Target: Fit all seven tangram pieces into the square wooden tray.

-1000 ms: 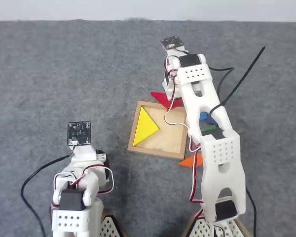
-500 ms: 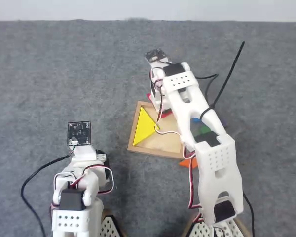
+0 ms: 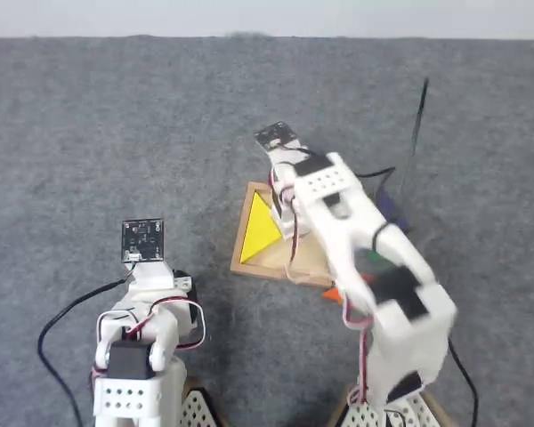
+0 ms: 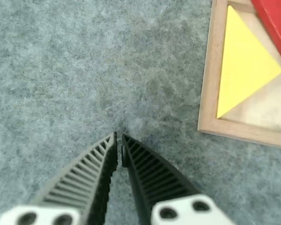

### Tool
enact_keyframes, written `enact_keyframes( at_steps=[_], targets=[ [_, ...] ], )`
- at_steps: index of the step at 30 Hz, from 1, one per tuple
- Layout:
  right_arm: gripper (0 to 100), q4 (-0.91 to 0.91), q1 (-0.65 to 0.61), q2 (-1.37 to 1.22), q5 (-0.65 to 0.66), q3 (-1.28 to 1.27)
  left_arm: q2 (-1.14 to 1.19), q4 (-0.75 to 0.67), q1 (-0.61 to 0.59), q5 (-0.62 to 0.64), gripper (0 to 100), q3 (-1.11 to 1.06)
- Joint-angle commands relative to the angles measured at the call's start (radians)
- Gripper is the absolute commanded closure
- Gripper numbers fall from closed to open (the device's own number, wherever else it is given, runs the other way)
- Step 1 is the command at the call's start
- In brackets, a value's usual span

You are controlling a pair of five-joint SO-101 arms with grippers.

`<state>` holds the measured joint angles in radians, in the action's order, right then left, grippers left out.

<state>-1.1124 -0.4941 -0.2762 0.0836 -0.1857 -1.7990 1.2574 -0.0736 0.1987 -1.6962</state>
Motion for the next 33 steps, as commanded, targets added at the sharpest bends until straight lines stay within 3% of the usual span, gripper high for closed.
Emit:
enact_keyframes(
  at_steps=[1,7,15,20,33],
  targets=[
    [99.2,0.077,0.002,0.338,0.003,-0.087,-0.020,0.005,-0.006,-0.015,99,0.013],
    [99.2,0.323,0.082,0.545,0.009,-0.210,-0.020,0.005,-0.006,-0.015,99,0.013],
    [99.2,0.676,0.130,0.262,0.009,-0.261,-0.020,0.005,-0.006,-0.015,99,0.013],
    [99.2,0.659,0.134,0.102,0.009,-0.183,-0.020,0.005,-0.006,-0.015,99,0.013],
    [99.2,0.605,0.087,0.088,0.084,-0.270,-0.020,0.005,-0.006,-0.015,99,0.013]
  ],
)
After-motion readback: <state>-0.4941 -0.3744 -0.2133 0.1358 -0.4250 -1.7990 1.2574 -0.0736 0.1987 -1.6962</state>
